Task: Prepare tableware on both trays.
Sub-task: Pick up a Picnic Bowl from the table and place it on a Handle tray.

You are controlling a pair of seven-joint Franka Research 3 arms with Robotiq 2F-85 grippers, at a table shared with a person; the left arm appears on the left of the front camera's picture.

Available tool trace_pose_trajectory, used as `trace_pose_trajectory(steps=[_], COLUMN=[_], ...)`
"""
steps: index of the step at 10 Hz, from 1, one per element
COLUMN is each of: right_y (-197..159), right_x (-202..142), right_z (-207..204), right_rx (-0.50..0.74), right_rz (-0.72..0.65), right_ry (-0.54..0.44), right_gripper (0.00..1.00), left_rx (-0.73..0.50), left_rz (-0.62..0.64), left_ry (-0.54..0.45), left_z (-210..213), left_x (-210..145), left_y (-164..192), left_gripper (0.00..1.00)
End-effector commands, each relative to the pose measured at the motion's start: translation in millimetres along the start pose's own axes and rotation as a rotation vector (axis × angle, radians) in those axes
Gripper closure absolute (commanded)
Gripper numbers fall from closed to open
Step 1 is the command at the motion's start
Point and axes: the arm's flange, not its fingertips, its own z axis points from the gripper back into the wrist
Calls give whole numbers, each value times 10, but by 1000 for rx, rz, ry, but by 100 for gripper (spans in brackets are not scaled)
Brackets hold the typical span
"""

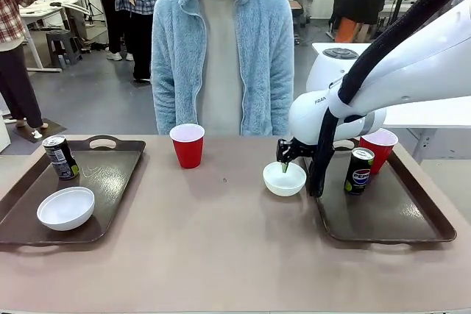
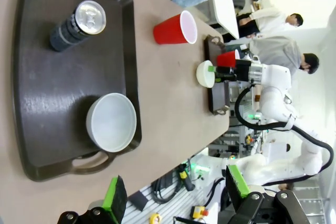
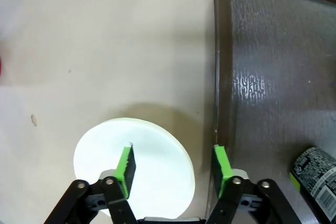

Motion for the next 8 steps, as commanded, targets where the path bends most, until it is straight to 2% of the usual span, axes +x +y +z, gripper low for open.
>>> trace_pose_trajectory(steps=[1,2,3,6,7,8], right_y=[14,26,24,30,50,68], right_x=[19,16,10,3,-52,-149], right_z=[-9,0,-6,-11,88,282], right_rx=[-15,-19,-17,-17,-1,18], right_rz=[3,4,1,-2,6,20], right_ry=[-5,0,5,19,35,56], right_gripper=[46,59,66,98,90,100], left_rx=[0,0,0,0,0,0], left_rz=[-6,-6,-6,-6,-6,-6], left_ry=[-15,-15,-15,-15,-15,-15], left_z=[13,13,13,13,13,13], left_x=[9,9,9,9,9,9], left_y=[1,1,1,1,1,1], left_gripper=[0,0,0,0,0,0])
